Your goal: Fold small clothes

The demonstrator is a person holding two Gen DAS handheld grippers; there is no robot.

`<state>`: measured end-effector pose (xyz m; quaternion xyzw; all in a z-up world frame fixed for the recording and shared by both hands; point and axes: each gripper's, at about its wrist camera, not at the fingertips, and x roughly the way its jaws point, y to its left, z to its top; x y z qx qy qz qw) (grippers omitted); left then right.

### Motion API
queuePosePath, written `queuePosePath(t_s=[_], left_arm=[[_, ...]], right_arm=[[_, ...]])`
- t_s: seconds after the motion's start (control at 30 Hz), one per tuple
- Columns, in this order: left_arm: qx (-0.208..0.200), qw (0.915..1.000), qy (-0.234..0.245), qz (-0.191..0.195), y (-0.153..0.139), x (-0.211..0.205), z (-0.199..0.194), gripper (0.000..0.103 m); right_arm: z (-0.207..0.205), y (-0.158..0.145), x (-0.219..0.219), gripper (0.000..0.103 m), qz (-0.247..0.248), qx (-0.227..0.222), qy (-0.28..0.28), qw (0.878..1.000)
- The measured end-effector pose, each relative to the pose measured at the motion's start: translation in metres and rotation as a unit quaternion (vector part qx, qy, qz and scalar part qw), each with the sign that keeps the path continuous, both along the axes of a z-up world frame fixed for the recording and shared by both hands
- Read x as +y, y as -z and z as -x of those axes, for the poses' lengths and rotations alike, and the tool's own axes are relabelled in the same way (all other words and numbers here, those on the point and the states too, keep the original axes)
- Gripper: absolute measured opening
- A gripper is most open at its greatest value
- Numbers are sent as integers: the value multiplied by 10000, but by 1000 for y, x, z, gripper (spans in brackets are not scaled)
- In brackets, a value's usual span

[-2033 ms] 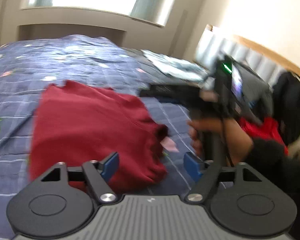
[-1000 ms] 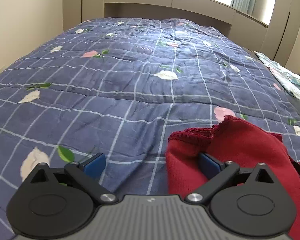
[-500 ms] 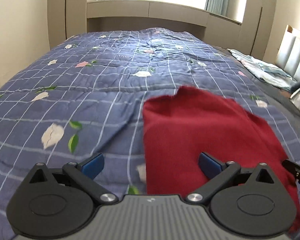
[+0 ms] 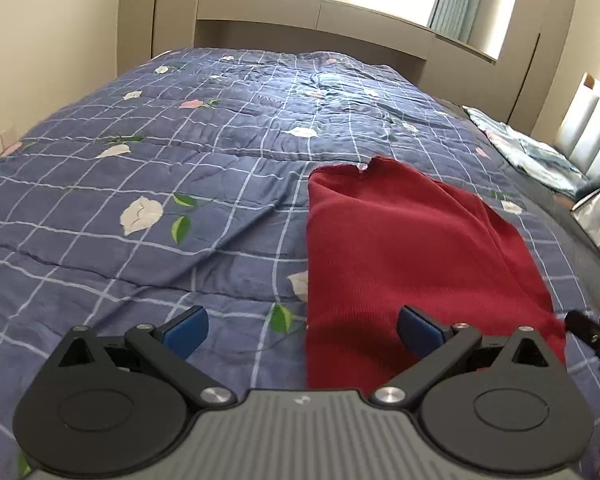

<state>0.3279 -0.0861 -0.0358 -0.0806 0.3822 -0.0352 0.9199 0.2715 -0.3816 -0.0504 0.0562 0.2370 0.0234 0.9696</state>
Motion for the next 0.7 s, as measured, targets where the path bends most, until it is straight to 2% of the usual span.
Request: queuePosePath(t_s=[0.13, 0.27, 0.4, 0.53, 0.7], left_arm=[[203, 9998, -50, 1, 2, 0, 5, 102], [346, 9993, -100, 55, 9, 3, 8, 102], [393, 9991, -111, 77, 13, 5, 10, 102], [403, 9991, -124, 77, 13, 5, 10, 102], [386, 9992, -74, 21, 11, 4, 10, 103]], right_arm=[[11, 1, 18, 102, 183, 44, -314, 9993], [11, 17, 25, 102, 538, 348, -64, 9979], [11, 26, 11, 102, 127, 518, 214, 9983], [11, 28, 7, 102, 34, 570, 322, 9979], [19, 11, -3, 102, -482, 46, 166, 9987]])
